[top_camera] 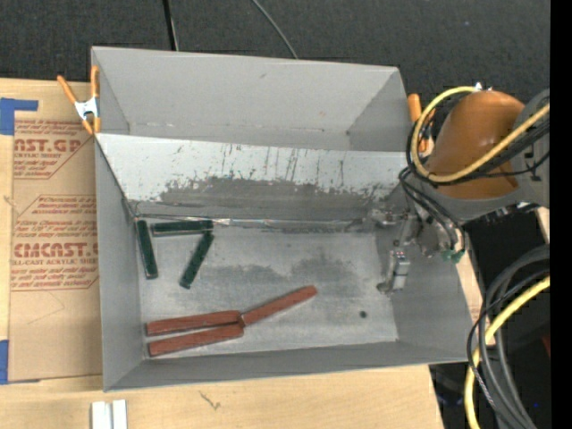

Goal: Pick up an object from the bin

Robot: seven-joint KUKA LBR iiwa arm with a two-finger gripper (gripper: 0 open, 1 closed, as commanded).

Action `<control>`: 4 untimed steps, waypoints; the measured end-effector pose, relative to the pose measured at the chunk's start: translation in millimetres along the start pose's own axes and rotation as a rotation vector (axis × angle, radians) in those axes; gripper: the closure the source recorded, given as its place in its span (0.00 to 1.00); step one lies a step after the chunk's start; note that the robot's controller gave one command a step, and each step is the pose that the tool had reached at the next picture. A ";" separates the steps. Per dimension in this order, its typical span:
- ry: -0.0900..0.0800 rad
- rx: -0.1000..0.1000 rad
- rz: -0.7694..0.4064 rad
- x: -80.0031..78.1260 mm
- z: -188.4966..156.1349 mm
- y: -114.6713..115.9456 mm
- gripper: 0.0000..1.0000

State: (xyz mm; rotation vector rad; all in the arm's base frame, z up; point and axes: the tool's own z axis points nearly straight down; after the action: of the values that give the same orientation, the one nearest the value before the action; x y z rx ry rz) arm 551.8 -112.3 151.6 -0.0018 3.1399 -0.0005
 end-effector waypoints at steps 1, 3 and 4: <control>0.000 0.000 0.000 0.0 0.0 0.0 0.00; 0.001 -0.003 -0.047 10.9 61.7 62.0 0.00; 0.001 -0.002 -0.096 32.7 81.9 155.7 1.00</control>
Offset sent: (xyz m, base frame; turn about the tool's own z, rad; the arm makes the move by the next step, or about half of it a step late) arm -0.0626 0.0853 -0.0610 -0.1452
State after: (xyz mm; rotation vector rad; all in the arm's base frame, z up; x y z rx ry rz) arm 519.0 43.3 69.6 -0.1522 3.1376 0.0020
